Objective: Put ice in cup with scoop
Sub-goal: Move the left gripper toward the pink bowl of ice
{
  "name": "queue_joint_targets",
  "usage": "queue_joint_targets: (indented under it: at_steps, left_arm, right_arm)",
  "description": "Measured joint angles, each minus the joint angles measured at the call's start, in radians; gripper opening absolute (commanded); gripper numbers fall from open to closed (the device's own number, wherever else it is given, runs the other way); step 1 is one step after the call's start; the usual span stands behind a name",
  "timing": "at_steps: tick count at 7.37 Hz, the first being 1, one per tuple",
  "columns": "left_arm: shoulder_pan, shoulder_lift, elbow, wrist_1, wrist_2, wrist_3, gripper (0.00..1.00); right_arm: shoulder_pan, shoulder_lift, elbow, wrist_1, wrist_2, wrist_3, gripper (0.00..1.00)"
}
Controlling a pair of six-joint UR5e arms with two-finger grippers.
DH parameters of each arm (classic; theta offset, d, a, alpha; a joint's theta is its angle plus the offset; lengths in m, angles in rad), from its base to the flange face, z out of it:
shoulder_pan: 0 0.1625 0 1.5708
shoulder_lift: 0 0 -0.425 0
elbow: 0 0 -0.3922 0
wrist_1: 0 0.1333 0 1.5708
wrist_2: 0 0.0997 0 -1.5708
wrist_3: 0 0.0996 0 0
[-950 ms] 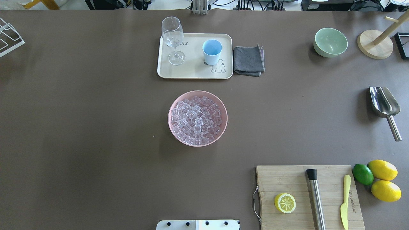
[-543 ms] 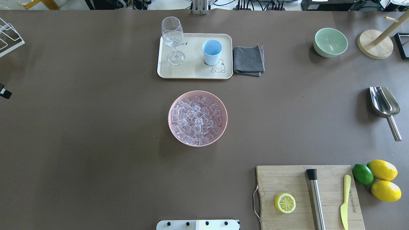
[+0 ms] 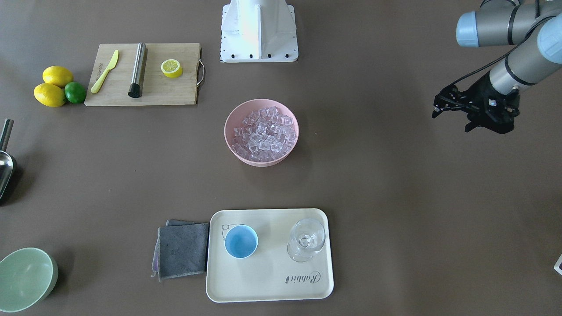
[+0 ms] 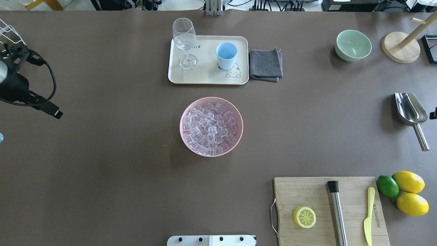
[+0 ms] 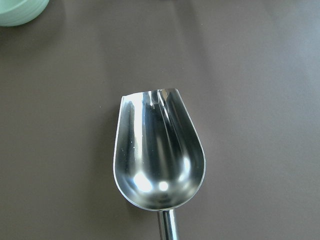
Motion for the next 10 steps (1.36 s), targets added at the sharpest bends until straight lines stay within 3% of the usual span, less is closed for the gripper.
queue_joint_targets:
  at_steps: [4, 5, 7, 8, 10]
  left_arm:
    - [0.137, -0.029, -0.042, -0.039, 0.076, -0.001, 0.99]
    - [0.184, -0.036, -0.027, -0.098, 0.122, 0.005, 0.99]
    - [0.226, -0.037, 0.076, -0.369, 0.161, 0.026, 0.99]
    - [0.245, -0.053, 0.104, -0.441, 0.166, 0.031, 0.99]
    - [0.312, -0.096, 0.127, -0.530, 0.204, 0.093, 0.99]
  right_arm:
    - [-0.161, -0.043, -0.090, 0.270, -0.146, 0.135, 0.99]
    - [-0.200, -0.051, -0.112, 0.338, -0.191, 0.179, 0.99]
    - [-0.267, -0.063, -0.126, 0.403, -0.254, 0.238, 0.93]
    - [-0.279, -0.069, -0.127, 0.412, -0.261, 0.242, 0.84]
    - [-0.294, -0.087, -0.129, 0.415, -0.264, 0.232, 0.75]
